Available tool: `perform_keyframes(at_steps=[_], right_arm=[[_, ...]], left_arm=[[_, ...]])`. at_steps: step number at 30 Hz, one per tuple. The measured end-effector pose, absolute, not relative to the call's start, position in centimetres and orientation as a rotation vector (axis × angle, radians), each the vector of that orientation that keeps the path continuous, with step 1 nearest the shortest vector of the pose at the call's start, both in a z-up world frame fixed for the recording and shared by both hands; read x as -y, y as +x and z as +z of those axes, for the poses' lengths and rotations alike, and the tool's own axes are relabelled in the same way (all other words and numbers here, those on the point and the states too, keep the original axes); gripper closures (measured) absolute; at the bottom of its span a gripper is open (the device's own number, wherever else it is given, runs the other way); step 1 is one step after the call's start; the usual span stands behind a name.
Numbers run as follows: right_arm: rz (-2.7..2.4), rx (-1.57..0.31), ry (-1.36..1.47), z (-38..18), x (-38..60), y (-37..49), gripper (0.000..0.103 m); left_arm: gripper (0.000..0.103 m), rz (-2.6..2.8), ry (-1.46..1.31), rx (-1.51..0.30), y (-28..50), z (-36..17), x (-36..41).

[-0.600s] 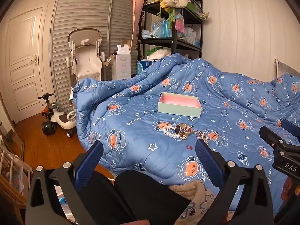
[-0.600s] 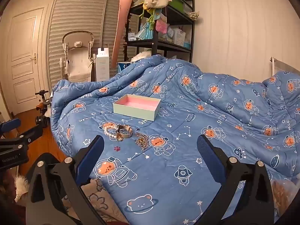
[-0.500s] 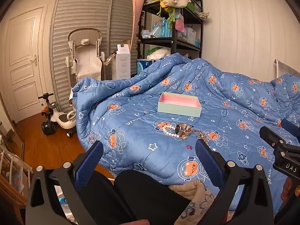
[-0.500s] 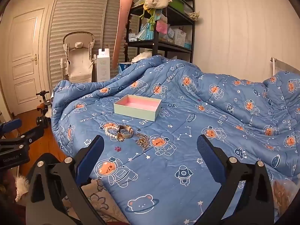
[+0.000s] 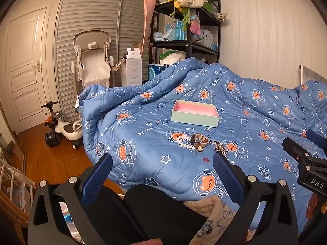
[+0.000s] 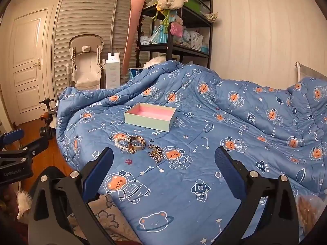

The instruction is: Organize jewelry

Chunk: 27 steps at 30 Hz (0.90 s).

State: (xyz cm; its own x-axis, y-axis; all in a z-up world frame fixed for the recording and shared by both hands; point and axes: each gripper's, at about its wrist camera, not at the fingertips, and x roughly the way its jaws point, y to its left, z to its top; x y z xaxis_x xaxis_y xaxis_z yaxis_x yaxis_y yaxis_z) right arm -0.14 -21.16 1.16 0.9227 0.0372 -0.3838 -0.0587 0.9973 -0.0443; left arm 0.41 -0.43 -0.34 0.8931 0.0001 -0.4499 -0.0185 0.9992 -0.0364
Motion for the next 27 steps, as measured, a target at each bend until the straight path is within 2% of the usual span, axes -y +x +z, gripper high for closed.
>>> perform_keyframes(at_steps=[27], right_arm=[[0.054, -0.392, -0.059, 0.96, 21.37, -0.27, 0.005]], left_arm=[[0.007, 0.008, -0.041, -0.472, -0.01, -0.28, 0.47]])
